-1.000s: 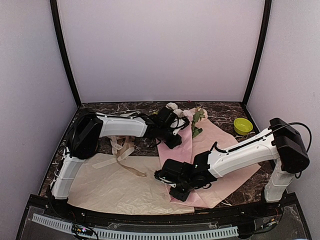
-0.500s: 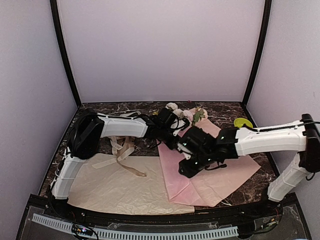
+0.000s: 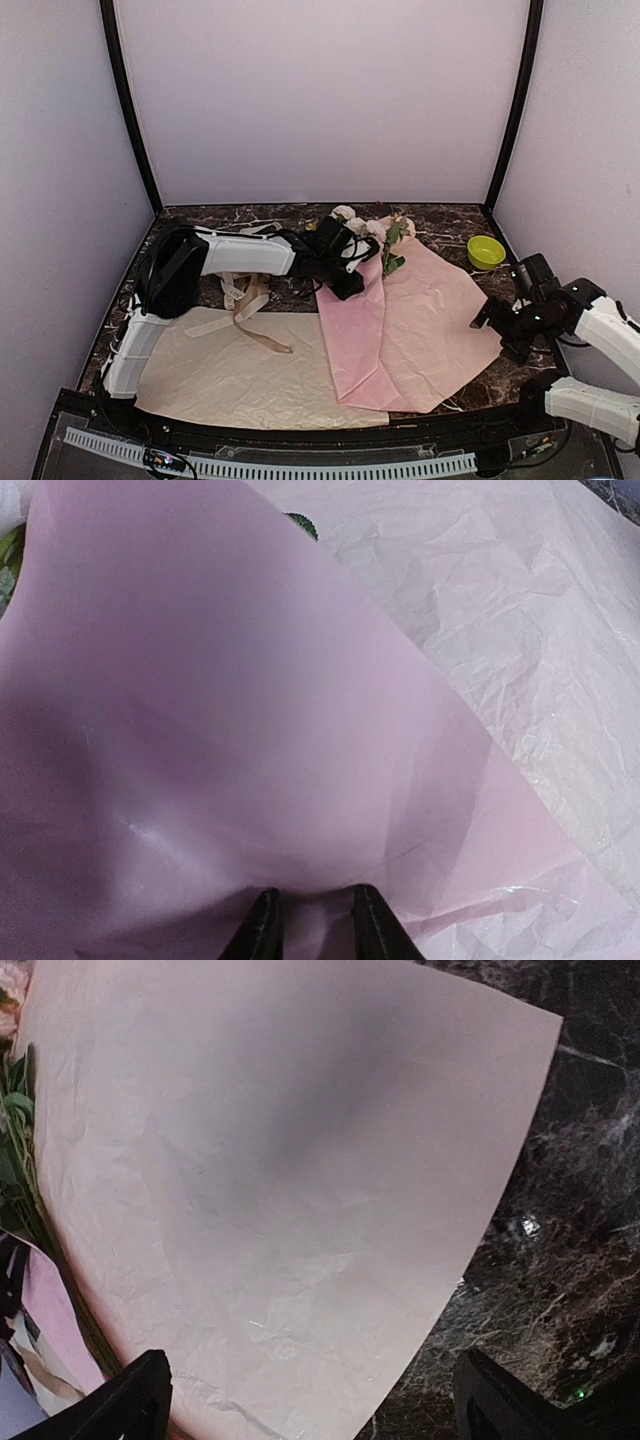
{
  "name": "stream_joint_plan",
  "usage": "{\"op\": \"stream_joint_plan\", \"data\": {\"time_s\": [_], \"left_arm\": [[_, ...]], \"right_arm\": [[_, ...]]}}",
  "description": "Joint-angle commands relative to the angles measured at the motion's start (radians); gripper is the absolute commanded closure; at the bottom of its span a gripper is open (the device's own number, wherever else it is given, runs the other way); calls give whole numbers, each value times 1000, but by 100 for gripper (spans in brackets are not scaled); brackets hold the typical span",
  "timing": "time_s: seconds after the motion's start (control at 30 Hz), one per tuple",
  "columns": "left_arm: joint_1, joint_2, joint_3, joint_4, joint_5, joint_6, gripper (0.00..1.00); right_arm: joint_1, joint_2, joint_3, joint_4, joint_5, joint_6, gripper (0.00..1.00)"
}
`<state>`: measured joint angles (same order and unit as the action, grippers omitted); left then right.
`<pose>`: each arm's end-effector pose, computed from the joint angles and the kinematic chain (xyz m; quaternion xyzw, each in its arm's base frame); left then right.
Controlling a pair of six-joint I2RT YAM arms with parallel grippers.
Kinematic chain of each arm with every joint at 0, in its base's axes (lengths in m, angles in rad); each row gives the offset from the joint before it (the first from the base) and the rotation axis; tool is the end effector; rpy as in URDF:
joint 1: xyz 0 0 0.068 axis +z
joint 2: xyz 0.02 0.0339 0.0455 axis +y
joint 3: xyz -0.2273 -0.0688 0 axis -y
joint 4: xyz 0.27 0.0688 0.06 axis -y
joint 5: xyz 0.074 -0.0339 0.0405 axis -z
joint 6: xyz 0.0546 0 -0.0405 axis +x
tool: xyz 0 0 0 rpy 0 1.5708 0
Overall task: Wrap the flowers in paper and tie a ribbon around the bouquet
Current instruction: Pick up the two-thirds-folded wrapping paper from the center of the board.
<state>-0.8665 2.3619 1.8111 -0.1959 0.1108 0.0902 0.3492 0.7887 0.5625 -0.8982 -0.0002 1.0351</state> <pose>0.3433 -0.4133 0.0960 0.4408 0.8020 -0.1983 0.3509 0.1803 0.0657 0.1567 0.3279 0.9184 0.1413 0.1703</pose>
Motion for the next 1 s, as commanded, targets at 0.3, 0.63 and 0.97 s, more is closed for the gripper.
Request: {"op": "stream_joint_plan", "data": {"time_s": [0.3,0.63,0.97], "left_arm": [[-8,12,-44,-63,80,8,75],[-8,8,-44,-64,66,23,75],[-8,7,-44,-65,56,26,75]], "right_arm": [[-395,109,-185,129,-149,52,12],[-446,255,-201,429,-356,-27,29],[-445,241,-145,523,-469,-69,56]]}}
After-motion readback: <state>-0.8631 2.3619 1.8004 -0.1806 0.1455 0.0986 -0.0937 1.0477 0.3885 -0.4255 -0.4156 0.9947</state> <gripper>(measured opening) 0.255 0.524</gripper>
